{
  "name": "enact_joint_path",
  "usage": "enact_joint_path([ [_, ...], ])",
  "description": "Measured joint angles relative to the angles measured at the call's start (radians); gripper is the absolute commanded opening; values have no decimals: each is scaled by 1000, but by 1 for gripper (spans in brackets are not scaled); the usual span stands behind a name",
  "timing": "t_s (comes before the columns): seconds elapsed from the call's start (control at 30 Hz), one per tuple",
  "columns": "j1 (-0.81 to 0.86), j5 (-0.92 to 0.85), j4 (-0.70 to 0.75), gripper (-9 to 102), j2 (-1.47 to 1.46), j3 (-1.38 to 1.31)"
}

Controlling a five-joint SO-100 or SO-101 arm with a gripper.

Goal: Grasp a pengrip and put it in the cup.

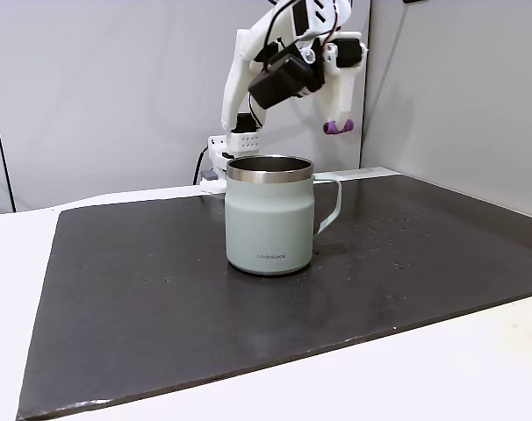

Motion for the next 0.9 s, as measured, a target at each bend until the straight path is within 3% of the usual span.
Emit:
enact_joint_path([
  [0.3,192,-190,2,0,25,-9],
  [0.4,236,-242,2,2,-28,-91],
  [0.5,268,-288,2,12,-107,-199],
  [0.7,288,-360,3,13,-235,-382],
  [0.8,293,-373,5,28,-272,-440],
  [0.9,295,-374,5,34,-284,-456],
])
